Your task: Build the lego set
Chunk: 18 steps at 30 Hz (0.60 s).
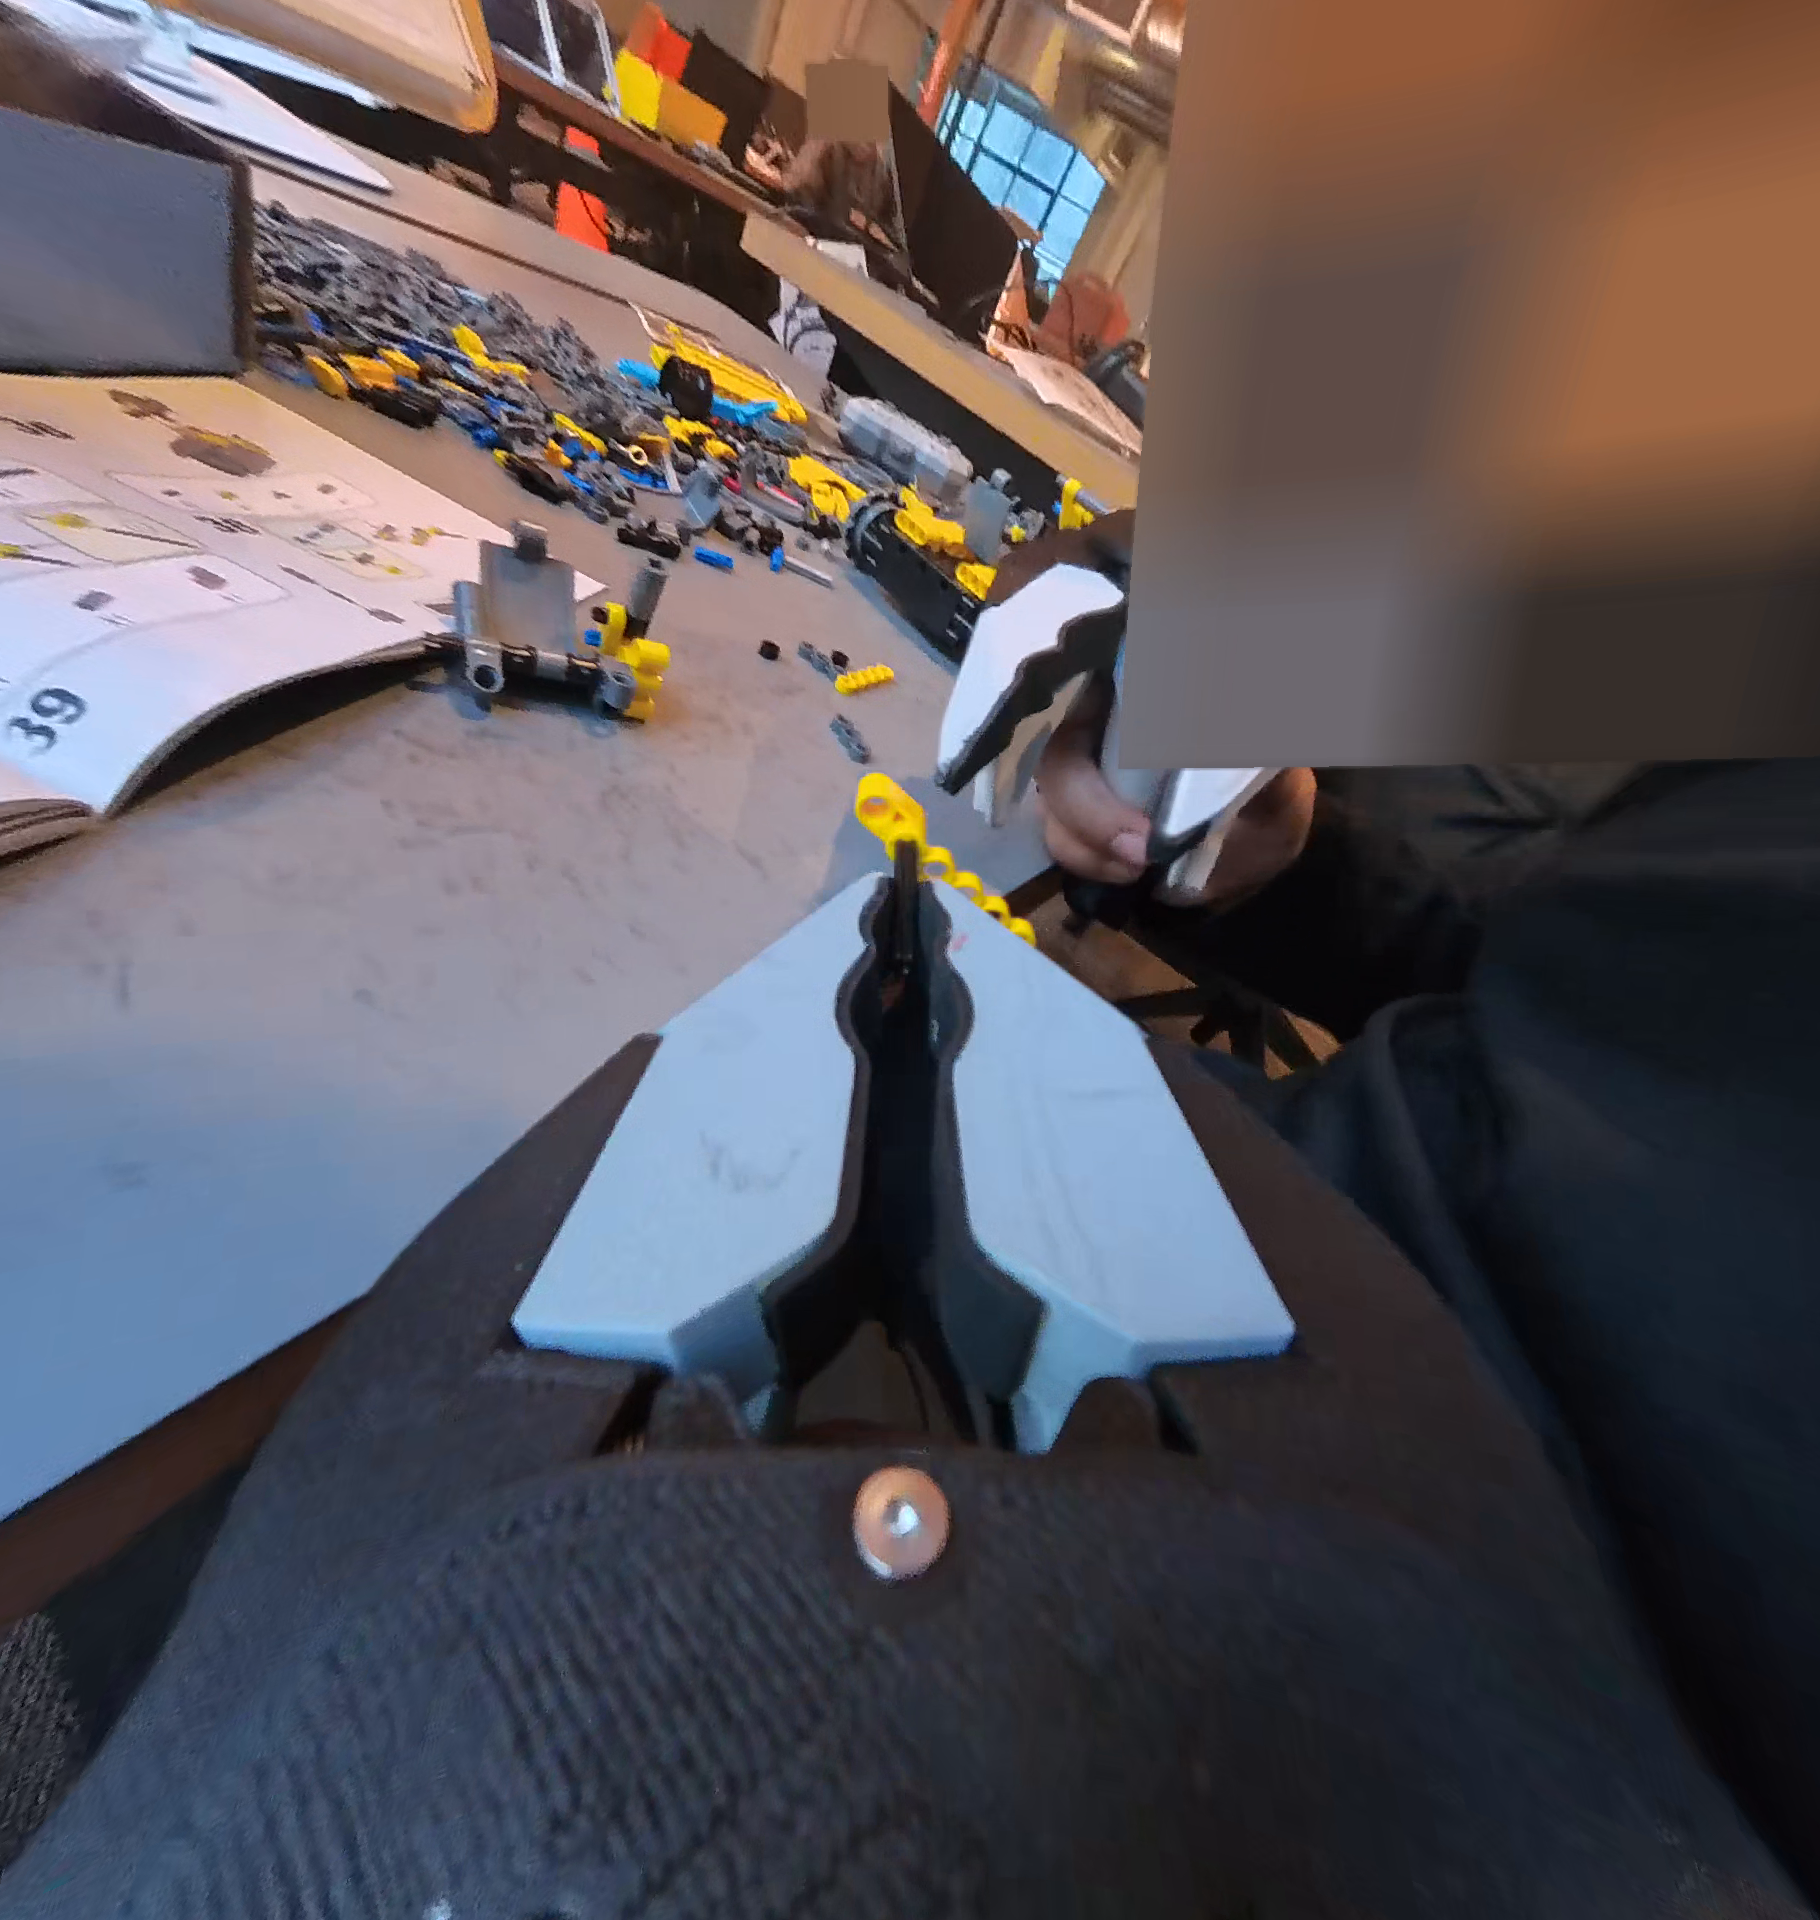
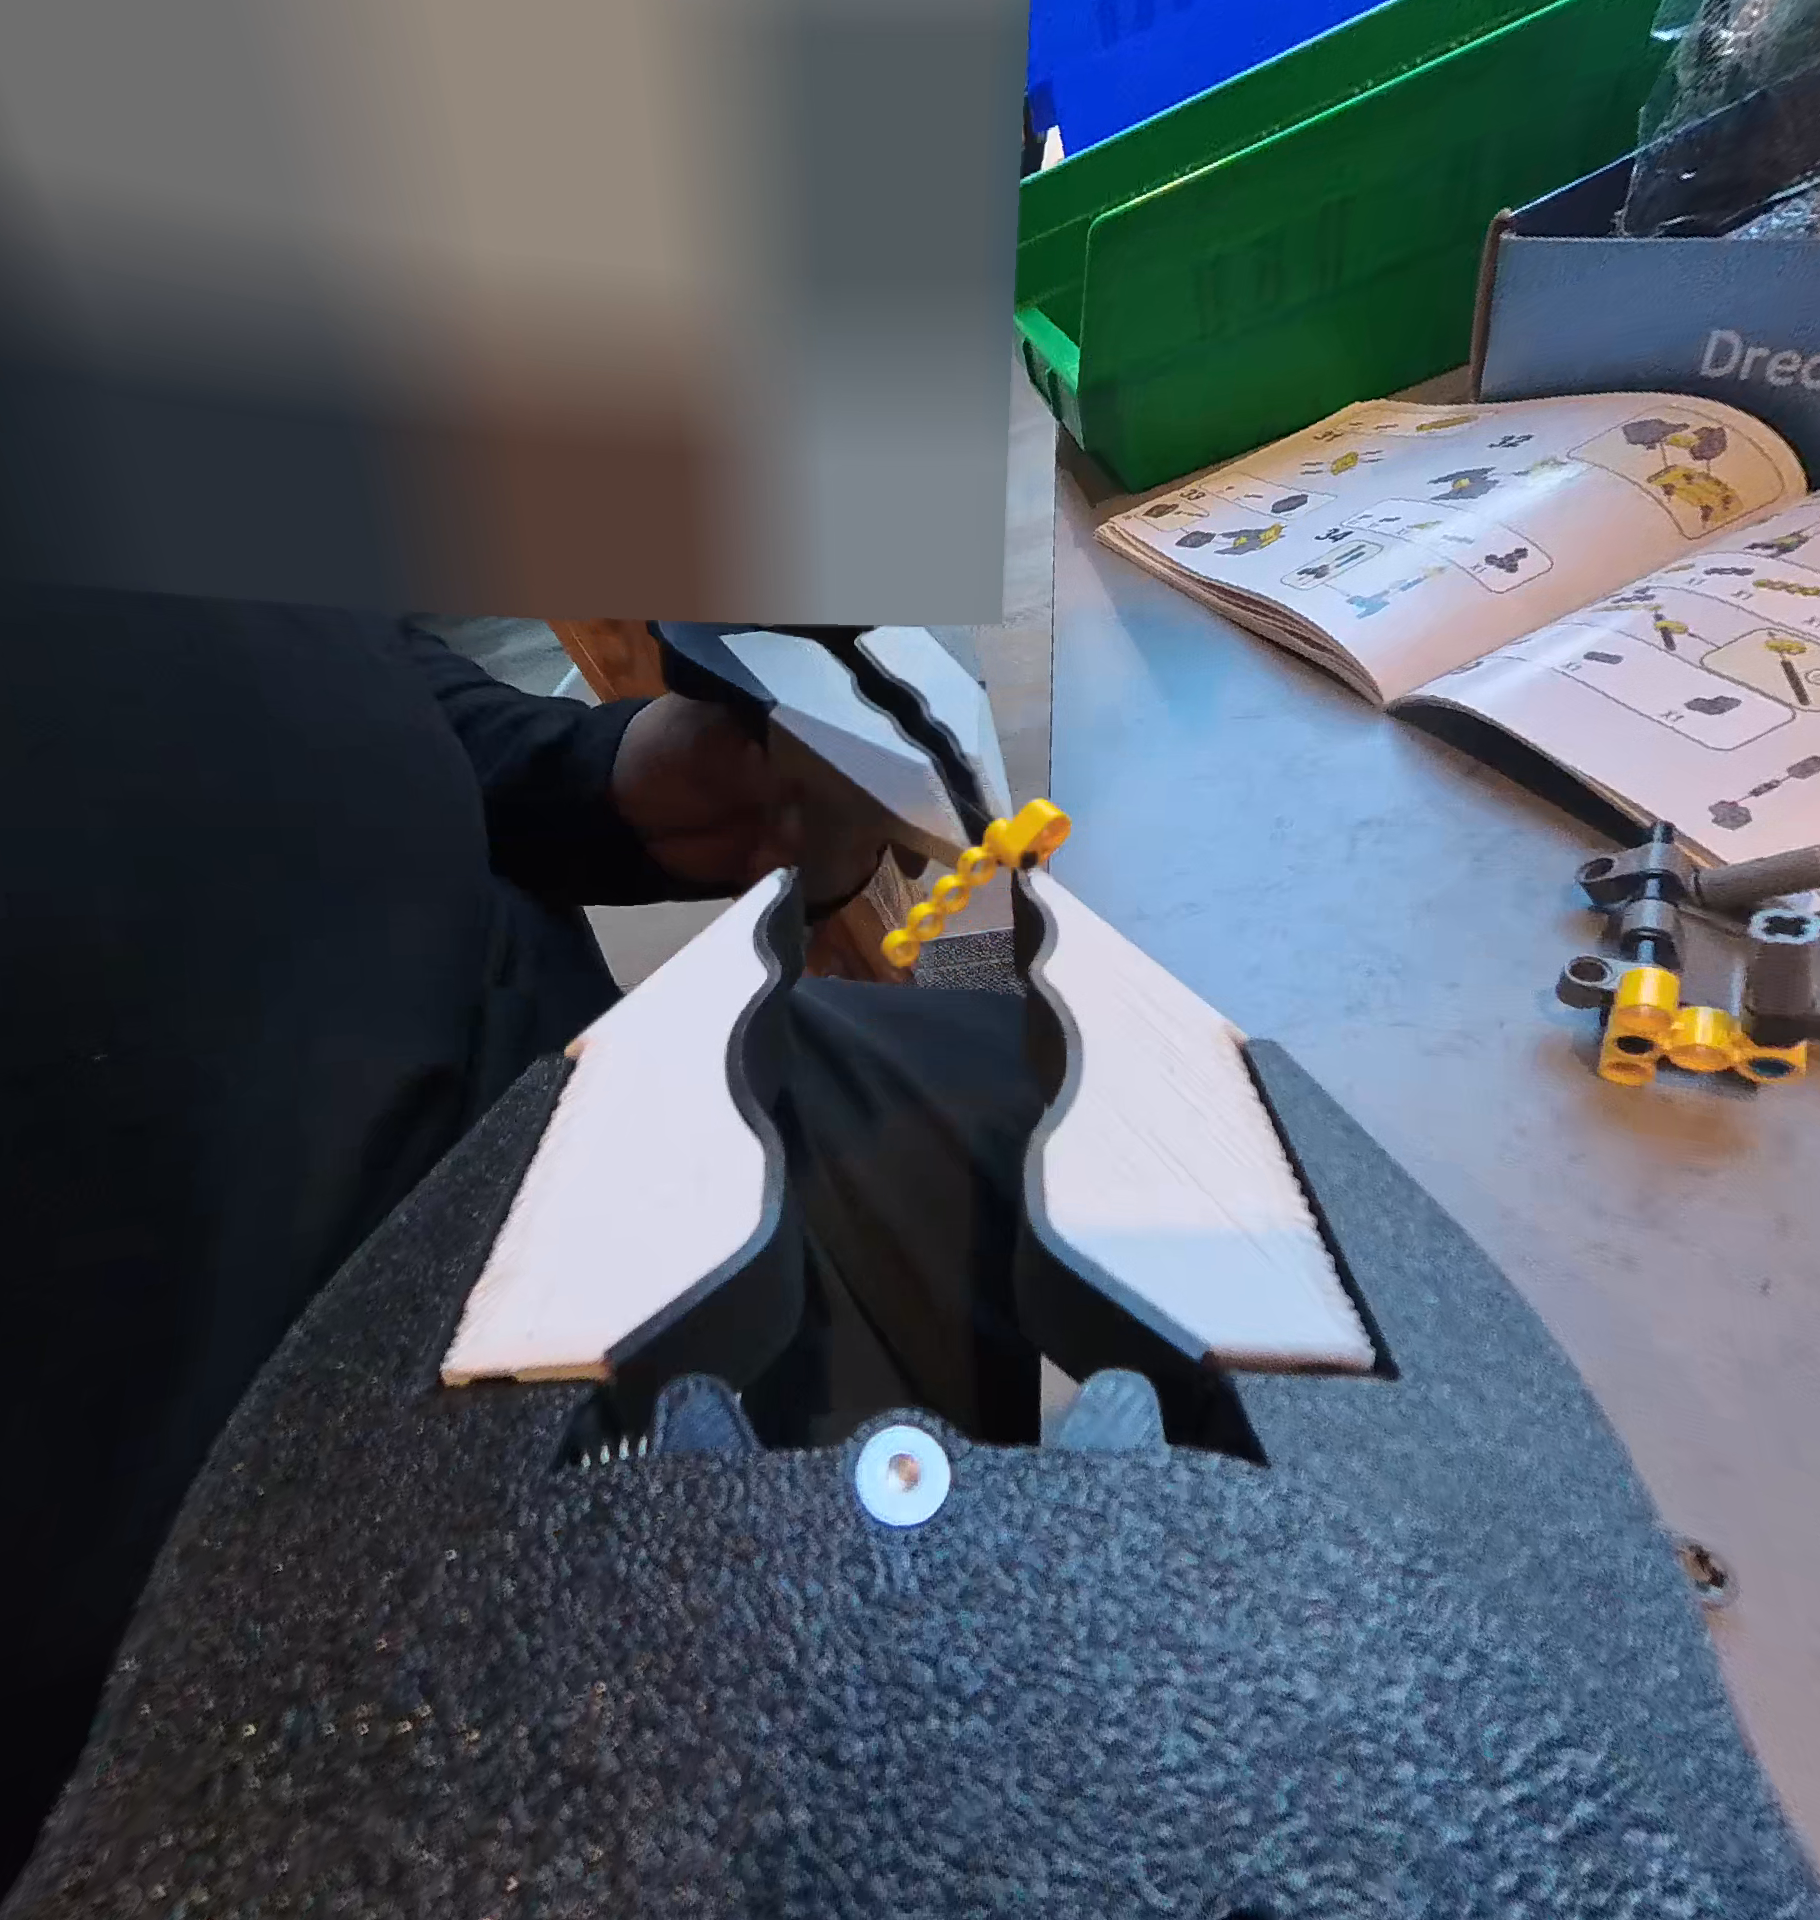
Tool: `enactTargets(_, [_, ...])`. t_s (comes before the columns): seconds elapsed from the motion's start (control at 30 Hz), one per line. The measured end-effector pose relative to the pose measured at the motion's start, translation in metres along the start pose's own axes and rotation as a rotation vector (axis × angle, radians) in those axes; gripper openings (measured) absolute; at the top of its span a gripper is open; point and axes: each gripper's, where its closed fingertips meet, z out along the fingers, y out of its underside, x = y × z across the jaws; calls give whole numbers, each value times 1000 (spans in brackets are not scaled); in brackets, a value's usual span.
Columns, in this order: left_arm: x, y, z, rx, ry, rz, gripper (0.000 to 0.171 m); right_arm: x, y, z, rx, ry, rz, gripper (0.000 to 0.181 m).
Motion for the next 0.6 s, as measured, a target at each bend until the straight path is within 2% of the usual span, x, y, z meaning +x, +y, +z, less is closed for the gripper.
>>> enactTargets(0.37, [-1,2,-9,-4,-68,54,3,-3,5,6,-31,-6,-18,44])
enactTargets(0.6, [-9,-6,-26,52,-151,63,3,-1,8,8,-52,-17,12,45])
